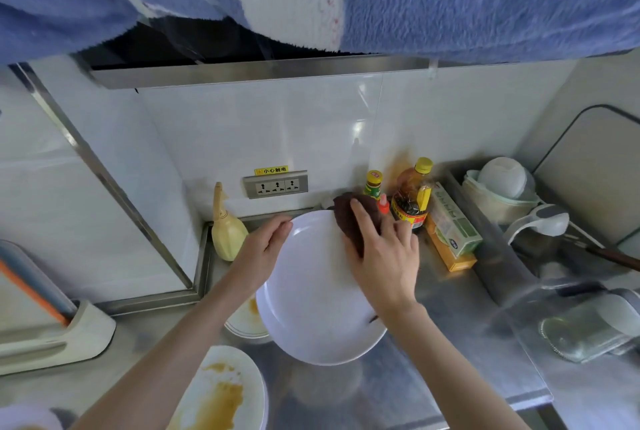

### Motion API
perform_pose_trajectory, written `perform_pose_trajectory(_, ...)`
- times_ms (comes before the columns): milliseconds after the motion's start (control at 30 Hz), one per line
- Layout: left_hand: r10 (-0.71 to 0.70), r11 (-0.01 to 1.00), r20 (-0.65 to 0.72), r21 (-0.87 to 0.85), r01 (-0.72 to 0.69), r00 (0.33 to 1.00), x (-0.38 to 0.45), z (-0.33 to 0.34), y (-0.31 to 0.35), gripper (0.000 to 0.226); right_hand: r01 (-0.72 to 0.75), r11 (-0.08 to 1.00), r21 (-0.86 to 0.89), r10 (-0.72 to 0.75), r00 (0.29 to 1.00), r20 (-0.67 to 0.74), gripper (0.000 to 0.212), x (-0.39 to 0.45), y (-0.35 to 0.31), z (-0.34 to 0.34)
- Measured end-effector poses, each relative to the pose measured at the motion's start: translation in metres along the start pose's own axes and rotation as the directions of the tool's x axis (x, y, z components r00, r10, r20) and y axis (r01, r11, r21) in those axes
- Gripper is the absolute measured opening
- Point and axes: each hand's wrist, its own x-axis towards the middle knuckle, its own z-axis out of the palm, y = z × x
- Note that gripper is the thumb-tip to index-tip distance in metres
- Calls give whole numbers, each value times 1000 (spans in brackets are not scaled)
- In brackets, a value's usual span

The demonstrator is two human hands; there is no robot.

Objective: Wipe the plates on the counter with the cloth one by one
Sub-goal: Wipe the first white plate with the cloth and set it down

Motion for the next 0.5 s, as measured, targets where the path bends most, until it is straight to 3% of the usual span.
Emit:
perform_pose_trajectory(100, -72, 996, -97, -58, 66, 993, -5, 3, -3, 18, -233, 950, 206, 186, 957, 224, 50, -4, 14, -3)
perform_pose_trajectory(133, -119, 990, -157, -97, 105, 980, -8, 8, -5, 18, -365, 865, 344, 260, 913, 313, 53, -9, 18, -1)
perform_pose_trajectory(200, -197, 977, -283, -134, 165, 939, -16, 22, -10, 19, -613, 554, 563, 416, 790, 451, 56, -25, 18, 2)
perform_pose_trajectory(267, -259, 965, -367, -142, 221, 894, -27, 41, -13, 19, -741, 312, 595, 567, 648, 509, 57, -45, 11, 8)
perform_pose_trajectory(300, -284, 958, -394, -148, 245, 874, -33, 50, -14, 20, -776, 268, 571, 621, 592, 513, 57, -53, 7, 13)
perform_pose_trajectory(367, -323, 946, -407, -153, 285, 854, -44, 63, -19, 23, -815, 293, 500, 676, 546, 495, 57, -65, 3, 21)
perform_pose_trajectory(500, -390, 920, -270, -87, 381, 880, -46, 56, -39, 30, -771, 486, 412, 628, 636, 448, 55, -56, 15, 21)
